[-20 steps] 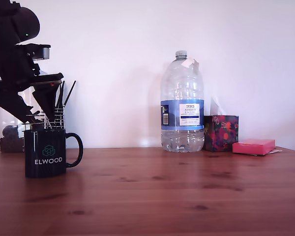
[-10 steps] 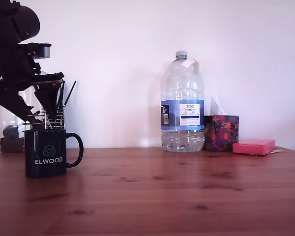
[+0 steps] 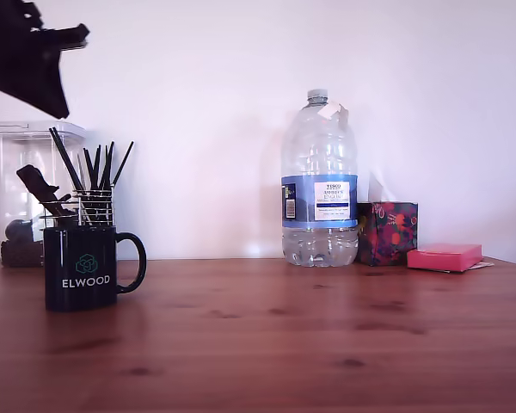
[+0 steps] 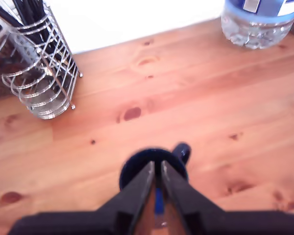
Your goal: Pick up the coffee capsules from the table one by one and drop them inside the nearest coffee cup
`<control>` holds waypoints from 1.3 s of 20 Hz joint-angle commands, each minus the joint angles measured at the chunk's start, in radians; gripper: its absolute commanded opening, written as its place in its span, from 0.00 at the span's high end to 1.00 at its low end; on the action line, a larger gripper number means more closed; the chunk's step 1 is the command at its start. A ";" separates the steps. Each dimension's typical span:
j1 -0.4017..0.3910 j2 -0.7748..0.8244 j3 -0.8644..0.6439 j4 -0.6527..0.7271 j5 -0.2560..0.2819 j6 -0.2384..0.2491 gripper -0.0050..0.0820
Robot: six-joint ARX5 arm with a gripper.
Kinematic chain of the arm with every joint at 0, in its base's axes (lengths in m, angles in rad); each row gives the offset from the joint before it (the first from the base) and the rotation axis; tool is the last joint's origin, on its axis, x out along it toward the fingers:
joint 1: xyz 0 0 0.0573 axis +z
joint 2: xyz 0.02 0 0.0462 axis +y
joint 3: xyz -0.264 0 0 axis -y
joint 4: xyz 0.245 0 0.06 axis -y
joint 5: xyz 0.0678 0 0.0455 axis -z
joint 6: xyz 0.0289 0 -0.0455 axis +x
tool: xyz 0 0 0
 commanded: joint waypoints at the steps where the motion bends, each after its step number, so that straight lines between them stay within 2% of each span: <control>1: -0.002 -0.069 -0.101 0.084 0.021 0.004 0.96; 7: -0.002 -0.340 -0.442 0.311 0.059 -0.014 0.96; 13: -0.002 -0.614 -0.747 0.492 0.073 -0.084 0.96; 20: -0.002 -0.899 -0.952 0.479 0.073 -0.139 0.96; 26: -0.002 -1.030 -0.981 0.343 0.073 -0.155 0.96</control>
